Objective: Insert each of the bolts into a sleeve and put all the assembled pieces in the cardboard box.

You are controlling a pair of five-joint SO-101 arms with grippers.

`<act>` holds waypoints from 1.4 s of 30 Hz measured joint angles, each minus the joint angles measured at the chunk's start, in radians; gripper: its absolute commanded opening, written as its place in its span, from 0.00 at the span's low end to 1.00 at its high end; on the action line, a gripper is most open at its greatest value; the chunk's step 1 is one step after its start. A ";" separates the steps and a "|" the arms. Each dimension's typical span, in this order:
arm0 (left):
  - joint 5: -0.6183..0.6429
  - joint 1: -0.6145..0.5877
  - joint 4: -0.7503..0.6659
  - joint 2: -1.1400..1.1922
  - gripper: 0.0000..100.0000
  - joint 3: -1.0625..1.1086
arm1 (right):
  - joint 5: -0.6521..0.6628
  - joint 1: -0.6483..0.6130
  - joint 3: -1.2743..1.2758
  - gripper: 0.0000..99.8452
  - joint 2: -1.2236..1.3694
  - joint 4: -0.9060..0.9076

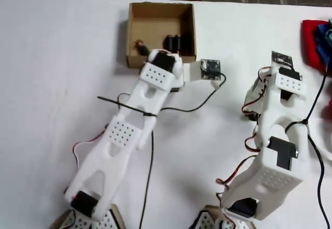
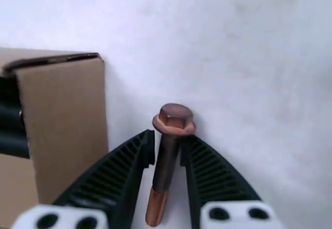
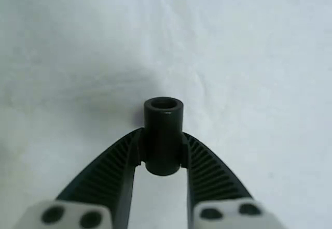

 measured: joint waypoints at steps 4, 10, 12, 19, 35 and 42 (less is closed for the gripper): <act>0.003 0.005 0.000 0.000 0.11 0.000 | 0.000 0.000 0.000 0.02 0.000 0.000; 0.002 0.014 0.000 0.000 0.12 0.000 | 0.000 0.000 0.000 0.02 0.000 0.000; 0.002 0.014 0.000 0.000 0.12 0.000 | 0.000 0.000 0.000 0.02 0.000 0.000; 0.002 0.020 0.000 0.000 0.12 0.000 | 0.000 0.000 0.000 0.02 0.000 0.000; 0.006 0.043 0.020 0.002 0.02 0.003 | 0.000 0.000 0.000 0.02 0.000 0.000; 0.210 0.049 0.170 0.003 0.02 -0.100 | 0.000 0.000 0.063 0.02 -0.002 -0.068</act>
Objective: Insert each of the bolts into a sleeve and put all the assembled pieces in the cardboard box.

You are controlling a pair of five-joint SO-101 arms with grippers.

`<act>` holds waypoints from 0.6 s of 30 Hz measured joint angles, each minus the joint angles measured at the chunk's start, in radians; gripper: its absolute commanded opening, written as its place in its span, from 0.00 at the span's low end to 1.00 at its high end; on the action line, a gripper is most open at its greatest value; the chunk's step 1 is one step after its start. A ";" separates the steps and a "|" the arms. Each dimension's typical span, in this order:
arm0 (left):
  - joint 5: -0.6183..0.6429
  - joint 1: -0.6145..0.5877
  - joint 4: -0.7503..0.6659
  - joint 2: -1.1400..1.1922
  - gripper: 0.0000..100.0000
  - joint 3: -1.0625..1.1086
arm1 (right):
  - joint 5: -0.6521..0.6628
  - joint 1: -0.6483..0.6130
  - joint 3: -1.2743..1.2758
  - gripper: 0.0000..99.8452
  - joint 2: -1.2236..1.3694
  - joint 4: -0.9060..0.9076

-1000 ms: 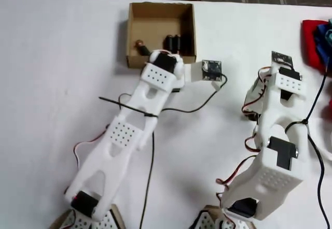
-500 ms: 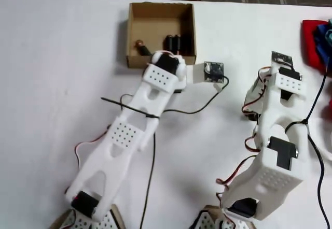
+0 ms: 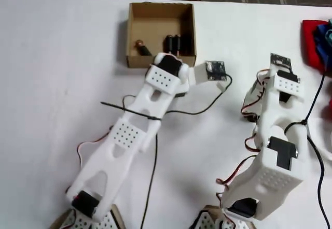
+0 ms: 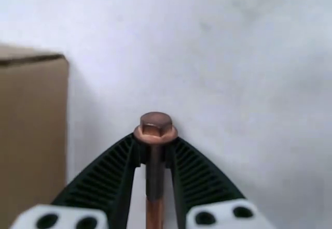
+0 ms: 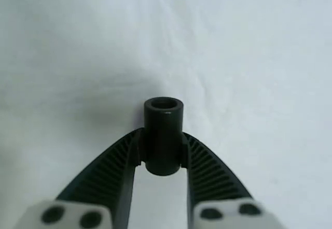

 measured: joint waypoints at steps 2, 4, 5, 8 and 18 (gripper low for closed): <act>0.071 0.000 0.049 -0.023 0.02 -0.008 | 0.000 0.000 0.034 0.02 -0.029 -0.025; 0.161 -0.006 0.072 -0.071 0.02 -0.008 | 0.000 -0.003 0.071 0.02 -0.083 -0.048; 0.212 -0.012 0.077 -0.101 0.02 -0.008 | 0.000 -0.005 0.098 0.02 -0.112 -0.064; 0.347 -0.040 0.080 -0.207 0.02 -0.008 | 0.000 -0.015 0.193 0.02 -0.213 -0.132; 0.407 -0.083 0.081 -0.477 0.02 -0.008 | 0.000 -0.146 0.655 0.02 -0.710 -0.428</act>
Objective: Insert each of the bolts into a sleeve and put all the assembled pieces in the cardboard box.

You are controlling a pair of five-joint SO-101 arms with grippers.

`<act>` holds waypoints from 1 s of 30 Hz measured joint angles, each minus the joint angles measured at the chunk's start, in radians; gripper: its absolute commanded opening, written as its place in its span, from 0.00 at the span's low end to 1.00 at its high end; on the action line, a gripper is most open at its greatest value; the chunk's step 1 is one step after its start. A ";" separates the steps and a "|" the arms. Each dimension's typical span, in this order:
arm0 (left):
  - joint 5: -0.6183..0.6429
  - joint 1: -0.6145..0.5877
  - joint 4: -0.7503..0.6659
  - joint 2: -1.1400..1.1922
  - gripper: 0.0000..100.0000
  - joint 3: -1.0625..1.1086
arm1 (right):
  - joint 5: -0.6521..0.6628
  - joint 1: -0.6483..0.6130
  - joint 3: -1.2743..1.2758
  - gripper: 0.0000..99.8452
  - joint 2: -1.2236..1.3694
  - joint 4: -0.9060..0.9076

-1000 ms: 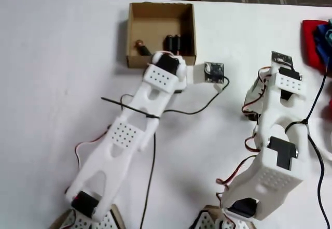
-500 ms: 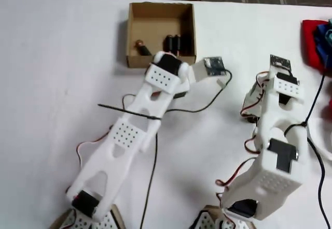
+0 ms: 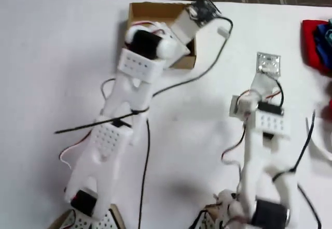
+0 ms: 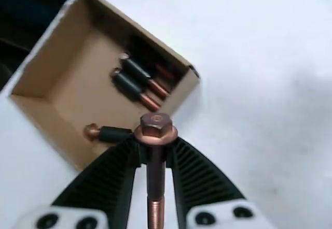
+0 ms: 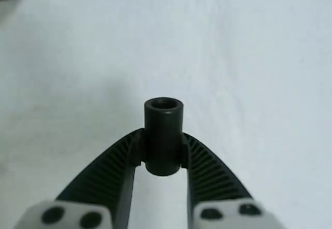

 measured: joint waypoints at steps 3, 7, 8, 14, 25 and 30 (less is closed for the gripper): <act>0.000 -0.063 0.000 -0.046 0.02 0.000 | 0.000 -0.046 0.130 0.02 -0.169 -0.077; 0.002 -0.147 0.000 -0.097 0.02 0.000 | 0.000 -0.132 0.281 0.02 -0.364 -0.147; 0.003 -0.161 0.000 -0.112 0.02 0.000 | 0.000 -0.149 0.310 0.02 -0.404 -0.164; 0.163 -0.176 0.002 -0.212 0.02 0.003 | 0.000 -0.226 0.428 0.02 -0.542 -0.250; 0.402 -0.199 0.002 -0.571 0.03 0.382 | 0.000 -0.334 0.457 0.02 -0.562 -0.276; 0.423 -0.201 0.002 -0.816 0.03 0.597 | 0.000 -0.379 0.457 0.02 -0.562 -0.292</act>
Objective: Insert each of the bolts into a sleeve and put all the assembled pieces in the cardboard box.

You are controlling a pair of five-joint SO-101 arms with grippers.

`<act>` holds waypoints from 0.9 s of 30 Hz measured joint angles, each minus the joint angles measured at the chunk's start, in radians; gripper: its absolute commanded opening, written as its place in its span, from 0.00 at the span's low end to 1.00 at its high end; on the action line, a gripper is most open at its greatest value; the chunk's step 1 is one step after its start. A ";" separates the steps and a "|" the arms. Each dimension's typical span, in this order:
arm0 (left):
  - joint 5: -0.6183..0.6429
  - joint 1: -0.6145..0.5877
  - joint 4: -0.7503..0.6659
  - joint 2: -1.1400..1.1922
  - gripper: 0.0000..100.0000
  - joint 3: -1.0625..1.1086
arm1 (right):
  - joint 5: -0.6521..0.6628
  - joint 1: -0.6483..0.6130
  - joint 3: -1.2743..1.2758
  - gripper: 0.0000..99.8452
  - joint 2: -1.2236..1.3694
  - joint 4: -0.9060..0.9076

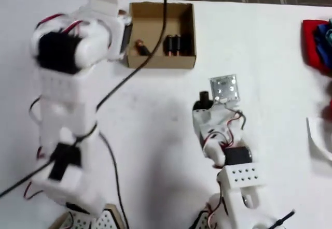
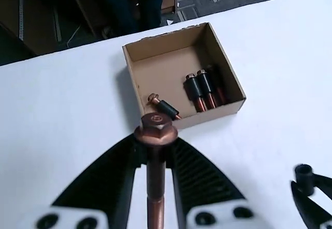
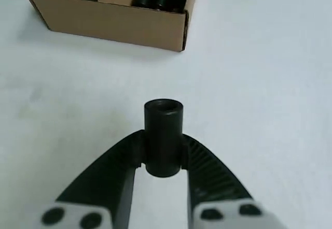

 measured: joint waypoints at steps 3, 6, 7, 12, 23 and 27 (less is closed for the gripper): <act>0.000 0.000 0.000 -0.152 0.03 0.137 | 0.000 -0.049 0.012 0.02 0.000 -0.009; 0.000 0.000 -0.044 -0.299 0.03 0.308 | 0.000 -0.106 0.046 0.02 -0.006 -0.028; 0.006 0.000 -0.072 -0.350 0.03 0.377 | 0.000 -0.124 0.061 0.02 -0.008 -0.051; 0.127 -0.009 -0.284 -0.563 0.03 0.806 | 0.000 -0.186 0.189 0.02 -0.009 -0.275; 0.172 0.063 -0.807 -0.847 0.03 1.372 | -0.031 -0.206 0.394 0.02 -0.276 -0.649; 0.172 0.124 -0.905 -0.801 0.03 1.395 | -0.132 -0.204 0.396 0.02 -0.413 -0.549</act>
